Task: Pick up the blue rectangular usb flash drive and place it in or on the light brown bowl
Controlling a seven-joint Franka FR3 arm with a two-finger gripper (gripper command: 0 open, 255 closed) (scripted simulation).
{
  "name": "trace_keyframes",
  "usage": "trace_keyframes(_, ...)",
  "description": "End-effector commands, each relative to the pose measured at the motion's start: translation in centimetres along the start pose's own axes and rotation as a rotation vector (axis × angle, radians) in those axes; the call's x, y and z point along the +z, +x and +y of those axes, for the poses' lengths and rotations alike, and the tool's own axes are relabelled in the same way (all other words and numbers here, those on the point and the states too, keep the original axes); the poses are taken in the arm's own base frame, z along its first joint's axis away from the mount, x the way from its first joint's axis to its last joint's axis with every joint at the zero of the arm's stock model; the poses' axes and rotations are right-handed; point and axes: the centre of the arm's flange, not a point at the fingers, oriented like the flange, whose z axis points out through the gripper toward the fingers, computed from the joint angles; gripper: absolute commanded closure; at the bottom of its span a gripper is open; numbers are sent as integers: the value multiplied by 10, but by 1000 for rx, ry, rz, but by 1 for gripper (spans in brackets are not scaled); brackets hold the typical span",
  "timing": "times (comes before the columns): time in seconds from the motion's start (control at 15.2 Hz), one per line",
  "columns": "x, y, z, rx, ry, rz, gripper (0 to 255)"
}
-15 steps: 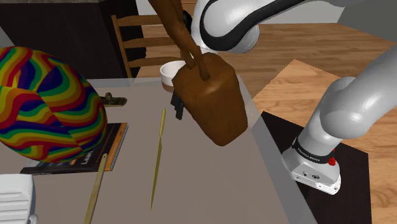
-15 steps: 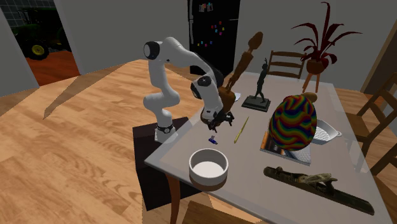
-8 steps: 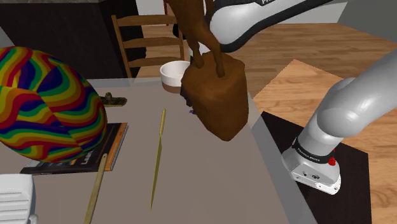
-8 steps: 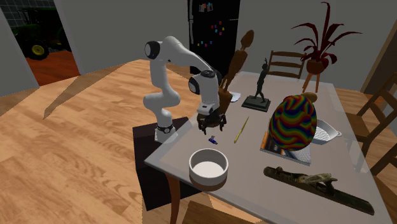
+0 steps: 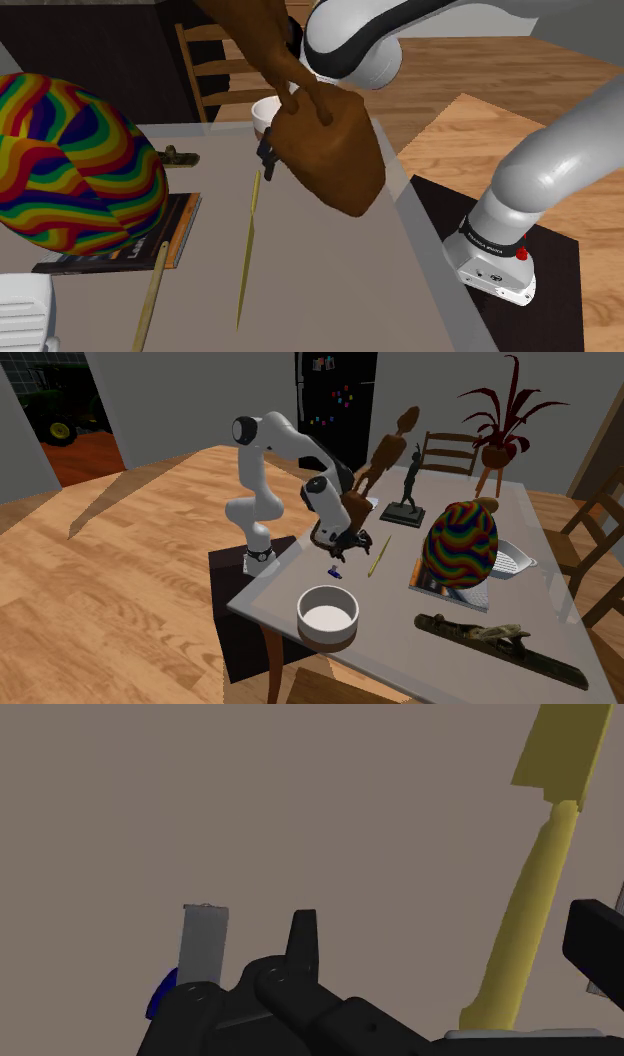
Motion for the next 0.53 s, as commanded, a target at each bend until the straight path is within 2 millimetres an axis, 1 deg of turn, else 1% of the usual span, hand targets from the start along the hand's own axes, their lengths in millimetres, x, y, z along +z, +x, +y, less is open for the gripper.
trace_keyframes(0.0,5,8,35,-263,-390,91,0)
trace_keyframes(0.07,3,-3,1,30,38,-12,0)
trace_keyframes(0.13,3,-3,1,30,38,-12,0)
trace_keyframes(0.46,-19,1,16,-164,-245,55,0)
